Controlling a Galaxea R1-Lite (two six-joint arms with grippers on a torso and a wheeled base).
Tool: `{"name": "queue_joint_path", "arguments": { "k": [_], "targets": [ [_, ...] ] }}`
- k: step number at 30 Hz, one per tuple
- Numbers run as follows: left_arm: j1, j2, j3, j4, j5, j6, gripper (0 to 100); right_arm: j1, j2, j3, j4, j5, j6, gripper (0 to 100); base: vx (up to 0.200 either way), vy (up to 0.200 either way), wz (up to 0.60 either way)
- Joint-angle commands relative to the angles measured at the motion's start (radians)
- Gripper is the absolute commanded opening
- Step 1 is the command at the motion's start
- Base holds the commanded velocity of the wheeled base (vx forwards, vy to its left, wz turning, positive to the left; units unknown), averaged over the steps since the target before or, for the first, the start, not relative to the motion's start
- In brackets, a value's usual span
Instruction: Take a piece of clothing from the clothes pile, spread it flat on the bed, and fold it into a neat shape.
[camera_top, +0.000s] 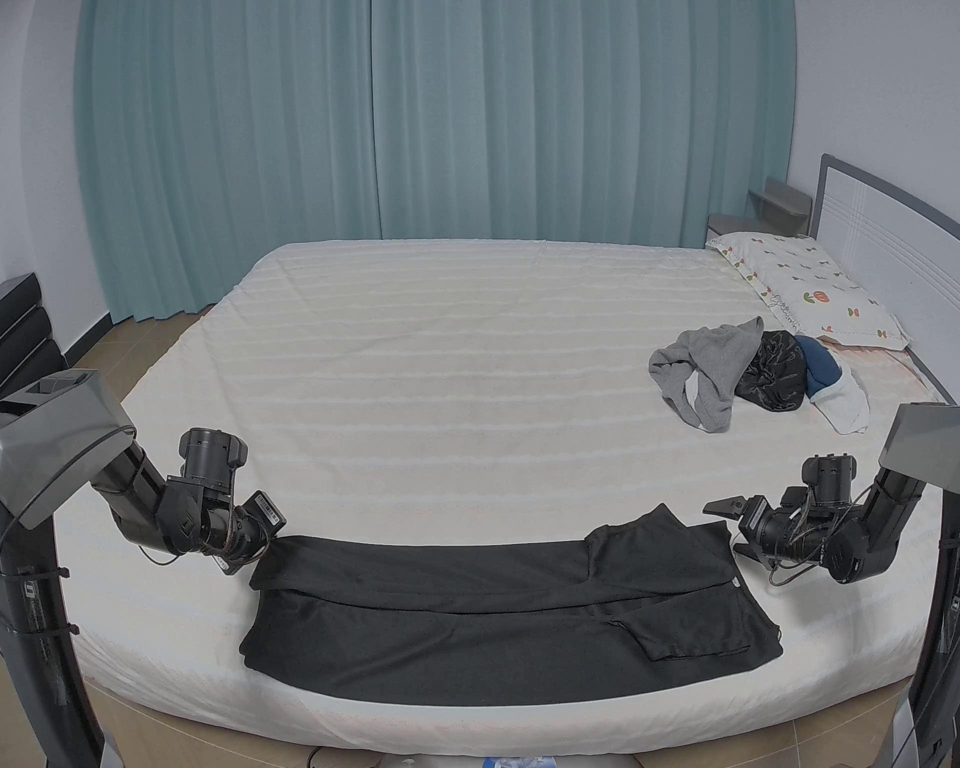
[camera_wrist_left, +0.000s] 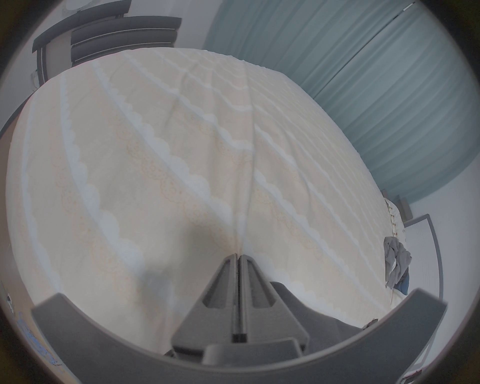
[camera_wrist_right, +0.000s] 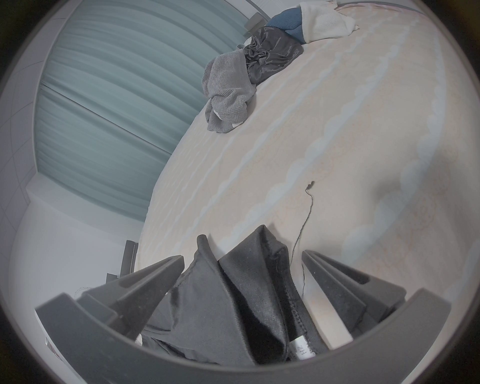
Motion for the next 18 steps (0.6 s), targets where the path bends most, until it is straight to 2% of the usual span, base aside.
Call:
{"name": "queue_joint_path", "arguments": {
  "k": [1,10,11,18],
  "targets": [
    [0.008,-0.028,0.019,0.0,0.004,-0.001,0,0.0,0.02,-0.014,0.0,0.0,0.0,100,0.0,0.0,0.0],
    [0.016,-0.036,0.029,0.0,0.008,-0.001,0,0.008,0.04,-0.031,-0.003,0.0,-0.001,100,0.0,0.0,0.0],
    [0.016,-0.036,0.029,-0.002,0.008,-0.001,0,0.008,0.04,-0.031,-0.001,0.002,-0.001,0,0.0,0.0,0.0],
    [0.016,-0.034,0.029,-0.002,0.004,-0.004,0,0.006,0.059,-0.05,0.0,0.0,-0.001,0,0.0,0.0,0.0]
  ]
}}
